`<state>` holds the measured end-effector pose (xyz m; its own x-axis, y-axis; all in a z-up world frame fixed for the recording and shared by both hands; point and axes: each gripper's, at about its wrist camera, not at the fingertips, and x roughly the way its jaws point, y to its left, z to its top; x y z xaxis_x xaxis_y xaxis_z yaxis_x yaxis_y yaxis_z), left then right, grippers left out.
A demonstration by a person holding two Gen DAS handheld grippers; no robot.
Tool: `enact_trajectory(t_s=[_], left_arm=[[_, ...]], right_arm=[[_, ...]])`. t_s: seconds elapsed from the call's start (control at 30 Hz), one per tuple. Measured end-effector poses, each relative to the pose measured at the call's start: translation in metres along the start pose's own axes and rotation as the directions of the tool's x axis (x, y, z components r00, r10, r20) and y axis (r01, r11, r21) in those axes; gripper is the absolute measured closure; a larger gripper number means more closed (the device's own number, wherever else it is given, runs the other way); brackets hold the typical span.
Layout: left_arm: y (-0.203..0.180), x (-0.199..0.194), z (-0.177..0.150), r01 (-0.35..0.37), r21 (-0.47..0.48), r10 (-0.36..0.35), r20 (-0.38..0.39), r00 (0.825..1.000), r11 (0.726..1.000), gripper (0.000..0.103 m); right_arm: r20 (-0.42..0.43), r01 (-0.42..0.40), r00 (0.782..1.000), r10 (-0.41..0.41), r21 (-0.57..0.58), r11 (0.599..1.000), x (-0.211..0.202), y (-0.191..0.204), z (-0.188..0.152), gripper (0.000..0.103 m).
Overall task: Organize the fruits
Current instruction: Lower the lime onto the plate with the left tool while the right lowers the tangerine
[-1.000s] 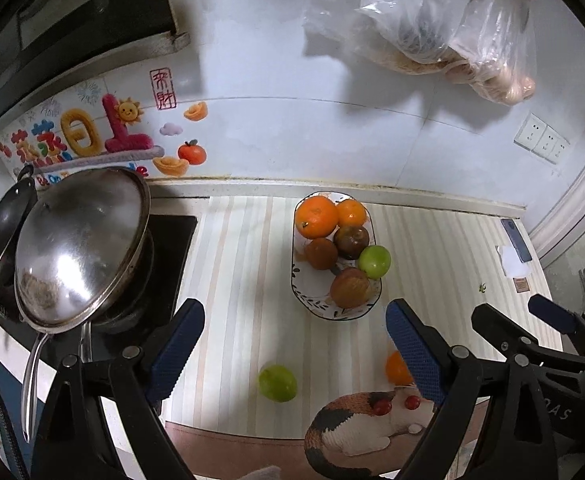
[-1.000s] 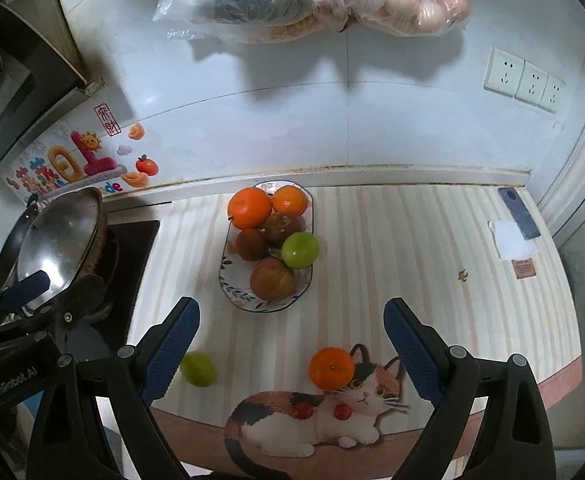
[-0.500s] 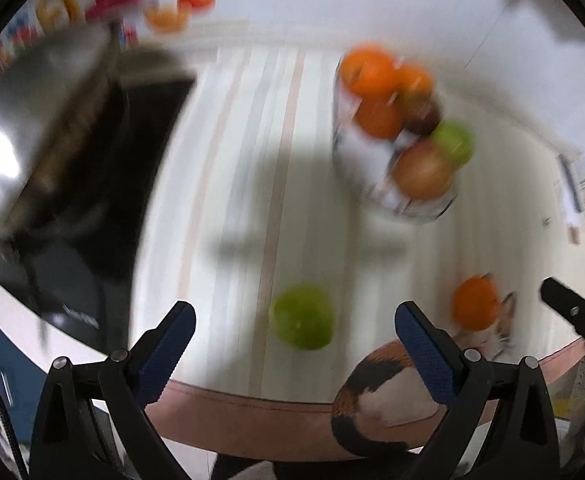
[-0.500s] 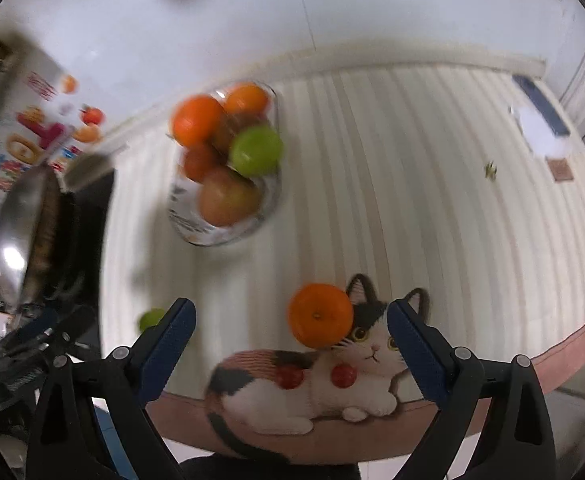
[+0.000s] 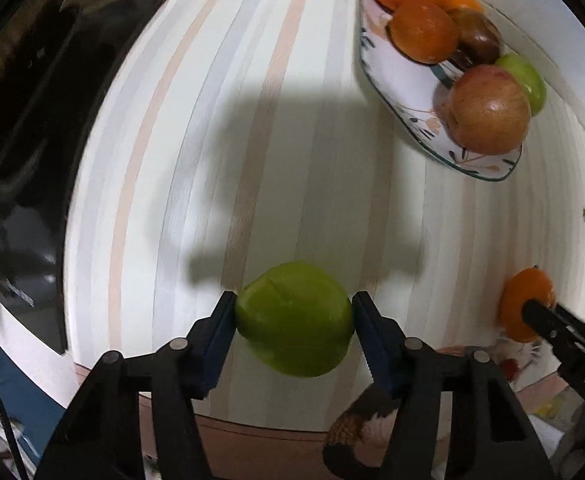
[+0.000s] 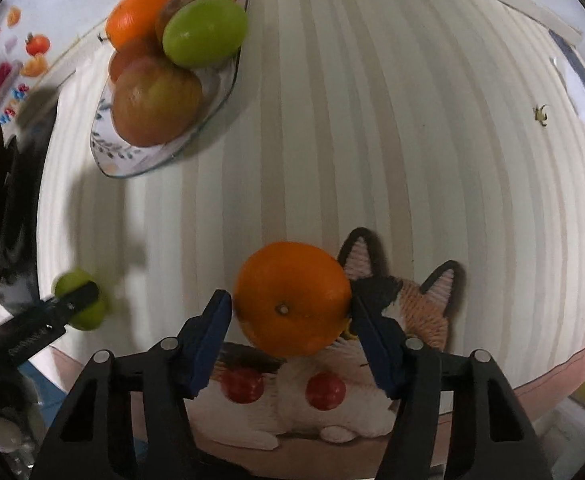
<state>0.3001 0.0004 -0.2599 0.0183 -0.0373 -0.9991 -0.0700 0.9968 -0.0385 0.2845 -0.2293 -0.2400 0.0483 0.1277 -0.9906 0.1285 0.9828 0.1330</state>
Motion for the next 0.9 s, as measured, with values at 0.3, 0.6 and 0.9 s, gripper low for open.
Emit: enact_trajectory(t_s=[0.3,0.6,0.9], left_arm=[[-0.019,-0.002,-0.014,0.017,0.039,-0.017,0.006,1.0,0.999,0.047],[-0.013,-0.004,-0.007,0.027,0.034,-0.027,0.0,1.0,0.999,0.047],[-0.006,-0.04,0.033,0.099,0.026,-0.101,0.06,0.993,0.995,0.047]], right_arm=[[-0.043,-0.114,0.993,0.111,-0.072,0.991,0.006,0.038,-0.011,0.039],[-0.027,-0.121,0.993,0.118,-0.101,0.988,0.008,0.046,-0.01,0.038],[0.0,-0.193,0.981,0.193,-0.048,0.98,-0.008,0.038,0.008,0.04]])
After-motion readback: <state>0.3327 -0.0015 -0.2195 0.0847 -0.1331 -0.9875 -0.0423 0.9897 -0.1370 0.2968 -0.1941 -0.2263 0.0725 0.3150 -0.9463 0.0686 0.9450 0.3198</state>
